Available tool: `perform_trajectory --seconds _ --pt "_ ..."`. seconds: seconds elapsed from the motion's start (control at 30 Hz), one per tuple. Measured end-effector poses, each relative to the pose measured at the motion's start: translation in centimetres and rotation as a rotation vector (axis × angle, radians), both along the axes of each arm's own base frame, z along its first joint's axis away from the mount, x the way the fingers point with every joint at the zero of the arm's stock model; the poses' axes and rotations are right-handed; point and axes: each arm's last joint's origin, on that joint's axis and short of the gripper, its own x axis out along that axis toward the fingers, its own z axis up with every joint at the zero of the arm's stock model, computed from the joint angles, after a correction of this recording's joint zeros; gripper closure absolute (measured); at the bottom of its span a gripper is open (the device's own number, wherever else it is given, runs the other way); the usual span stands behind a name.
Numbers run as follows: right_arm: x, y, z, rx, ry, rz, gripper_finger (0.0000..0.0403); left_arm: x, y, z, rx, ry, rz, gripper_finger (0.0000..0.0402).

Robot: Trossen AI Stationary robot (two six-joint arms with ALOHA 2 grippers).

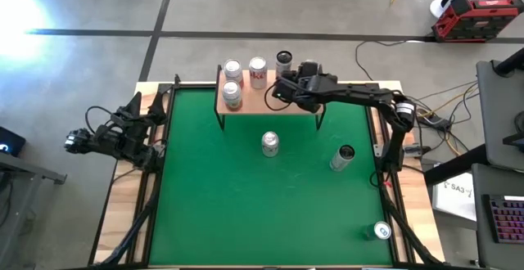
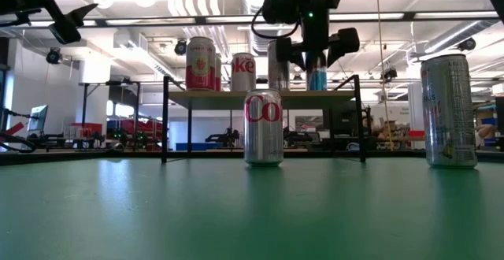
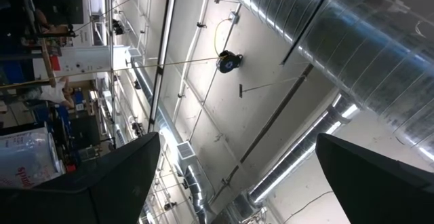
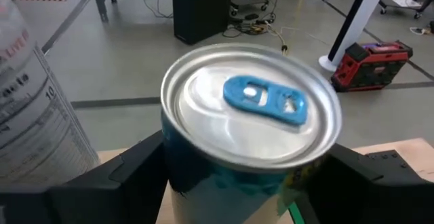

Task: Place canned beverage on shelf
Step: Put the top blue soda can on the shelf, then adjust the white-yellow soda can on the shelf

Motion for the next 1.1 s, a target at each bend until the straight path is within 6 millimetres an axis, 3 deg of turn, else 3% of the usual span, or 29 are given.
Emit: perform_trajectory --seconds 0.6,0.9,1.1 --pt "-0.2 2.3 1.6 -0.003 -0.013 0.066 0.0076 0.0 0.0 0.0 0.000 0.000 0.000 0.0022" --pt "-0.9 5.3 2.5 0.063 -0.020 0.136 0.0063 0.0 0.0 0.0 0.000 0.000 0.000 0.0022" --pt "-1.1 7.8 4.5 0.042 -0.107 0.227 0.0065 0.0 0.0 0.0 0.000 0.001 0.000 0.0022"
